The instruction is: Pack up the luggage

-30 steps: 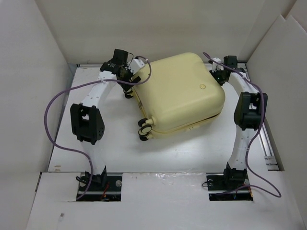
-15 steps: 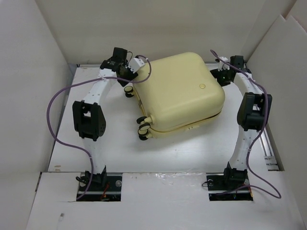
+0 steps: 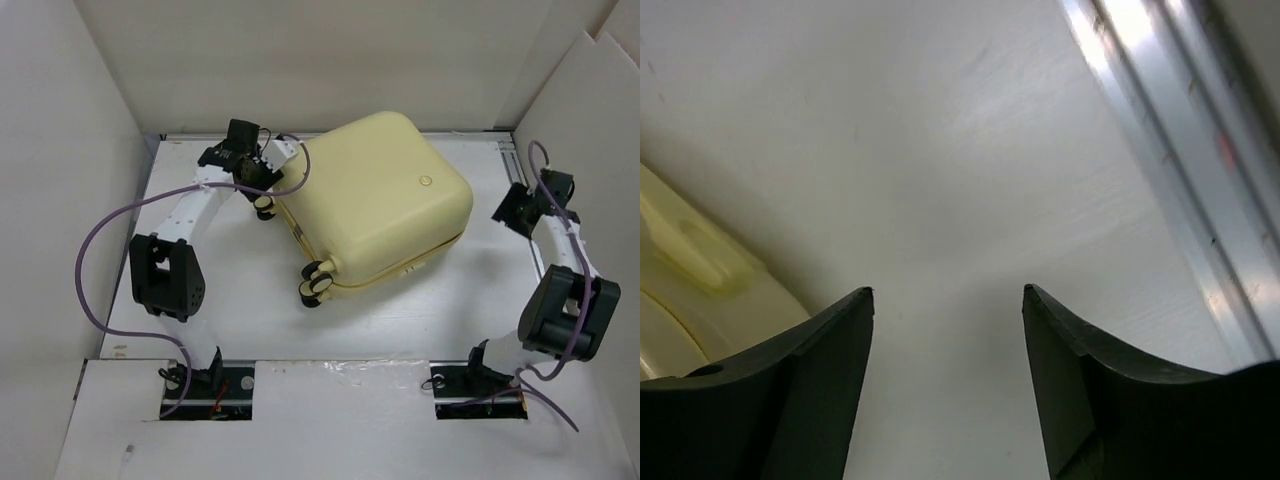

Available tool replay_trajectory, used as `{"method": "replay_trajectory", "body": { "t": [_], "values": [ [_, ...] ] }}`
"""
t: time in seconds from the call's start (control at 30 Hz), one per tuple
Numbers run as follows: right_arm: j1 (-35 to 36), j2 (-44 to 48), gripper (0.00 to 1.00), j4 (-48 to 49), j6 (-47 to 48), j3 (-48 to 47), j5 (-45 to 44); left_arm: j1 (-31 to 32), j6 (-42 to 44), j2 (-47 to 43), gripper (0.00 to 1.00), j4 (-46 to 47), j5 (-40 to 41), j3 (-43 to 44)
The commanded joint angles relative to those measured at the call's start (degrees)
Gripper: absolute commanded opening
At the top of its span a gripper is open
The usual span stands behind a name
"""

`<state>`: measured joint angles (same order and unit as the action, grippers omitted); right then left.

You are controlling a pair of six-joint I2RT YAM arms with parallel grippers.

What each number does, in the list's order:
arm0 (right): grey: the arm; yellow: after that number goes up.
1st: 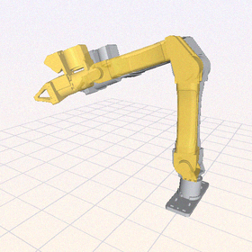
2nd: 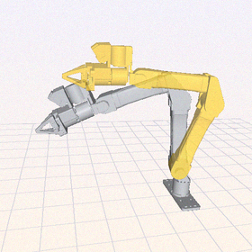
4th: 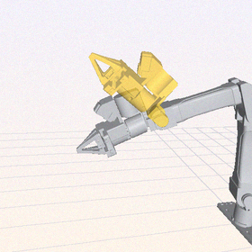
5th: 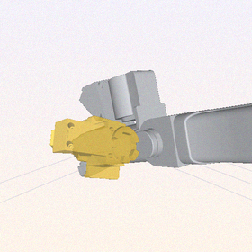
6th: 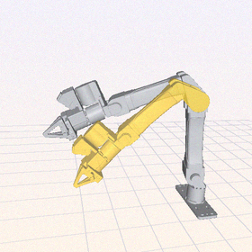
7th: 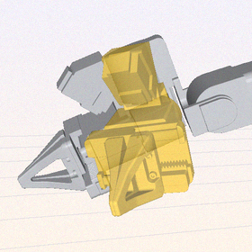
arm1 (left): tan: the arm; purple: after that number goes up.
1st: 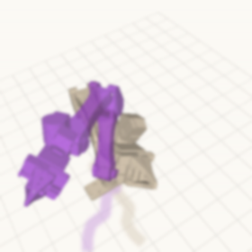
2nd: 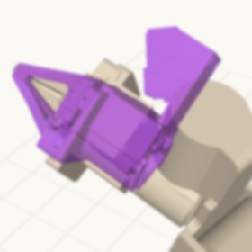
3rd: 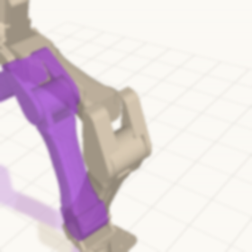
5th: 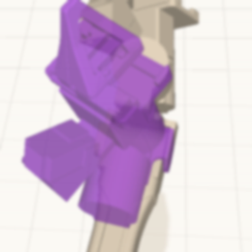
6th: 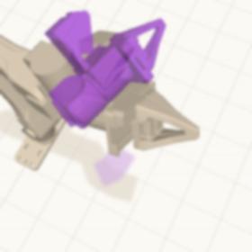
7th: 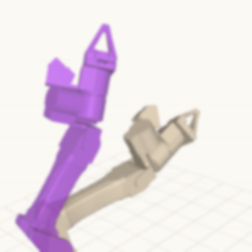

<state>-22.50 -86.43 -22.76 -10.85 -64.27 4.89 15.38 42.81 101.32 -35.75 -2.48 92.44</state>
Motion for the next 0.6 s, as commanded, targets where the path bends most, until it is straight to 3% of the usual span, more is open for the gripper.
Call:
{"method": "replay_trajectory", "body": {
  "t": [0.0, 0.27, 0.33, 0.47, 0.57],
  "values": [
    [2.1, 3.5, 0.65, 4.2, -6.9, 8.7, -3.8, 1.0, -1.9, -2.6, 0.0, -7.3, -2.3, -3.0],
    [15.7, 2.1, 0.64, 6.4, -10.5, 10.9, -0.9, 4.0, 0.2, -9.2, 0.0, -13.0, -3.4, -11.3],
    [17.3, -1.7, 0.64, 8.5, -10.5, 7.3, 2.4, 5.3, 1.0, -10.3, 0.0, -14.1, -3.4, -14.6],
    [20.4, -12.6, 0.64, 7.8, -9.2, -8.5, 7.1, 12.1, 1.7, -13.7, 0.0, -15.2, -1.8, -18.0],
    [23.5, -21.3, 0.63, 4.6, -5.9, -25.3, 5.9, 23.4, 1.1, -15.7, 0.0, -17.2, -1.3, -18.9]
  ]
}}
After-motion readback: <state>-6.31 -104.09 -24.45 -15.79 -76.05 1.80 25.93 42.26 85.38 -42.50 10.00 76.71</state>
